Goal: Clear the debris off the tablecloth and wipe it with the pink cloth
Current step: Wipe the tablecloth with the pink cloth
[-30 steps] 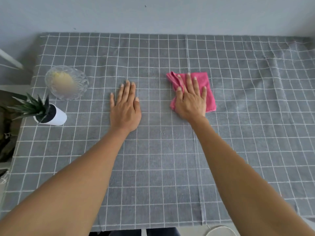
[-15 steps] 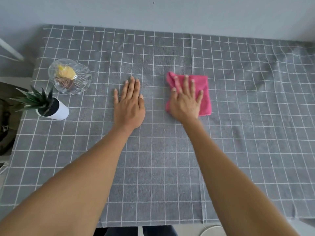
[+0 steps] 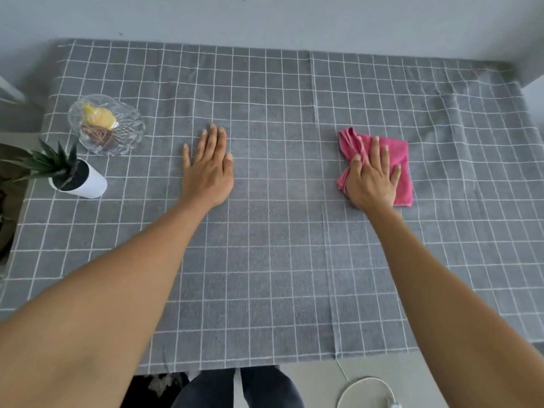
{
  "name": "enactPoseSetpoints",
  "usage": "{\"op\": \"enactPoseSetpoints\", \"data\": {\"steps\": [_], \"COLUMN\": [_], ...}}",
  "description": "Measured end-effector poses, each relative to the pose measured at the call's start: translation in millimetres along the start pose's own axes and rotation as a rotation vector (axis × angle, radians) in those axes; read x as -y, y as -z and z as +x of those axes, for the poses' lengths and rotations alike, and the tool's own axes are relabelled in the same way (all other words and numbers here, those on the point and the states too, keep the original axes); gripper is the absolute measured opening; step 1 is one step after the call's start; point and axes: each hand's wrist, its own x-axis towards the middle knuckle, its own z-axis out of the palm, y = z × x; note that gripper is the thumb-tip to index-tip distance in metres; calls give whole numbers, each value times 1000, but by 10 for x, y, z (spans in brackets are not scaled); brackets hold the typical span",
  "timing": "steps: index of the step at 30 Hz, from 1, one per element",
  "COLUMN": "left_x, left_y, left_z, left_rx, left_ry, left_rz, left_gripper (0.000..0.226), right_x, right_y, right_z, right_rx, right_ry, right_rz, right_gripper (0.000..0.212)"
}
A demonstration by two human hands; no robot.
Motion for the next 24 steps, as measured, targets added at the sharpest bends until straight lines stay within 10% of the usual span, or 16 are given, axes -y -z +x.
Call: {"op": "enactPoseSetpoints", "data": {"steps": [16,24], "left_x": [522,539], "left_y": [-9,-5], "left_z": [-969,-979], "left_rx": [-126,-127], "left_ry": [75,61], "left_rz": [54,33], "left_gripper": [53,52], "right_x": [1495,1038], "right_y": [-777,-659], "right_z": [-1353,-1180], "right_rx": [95,37], "right_ry": [397,419], "right_rz": [55,-17], "right_gripper": [50,50]}}
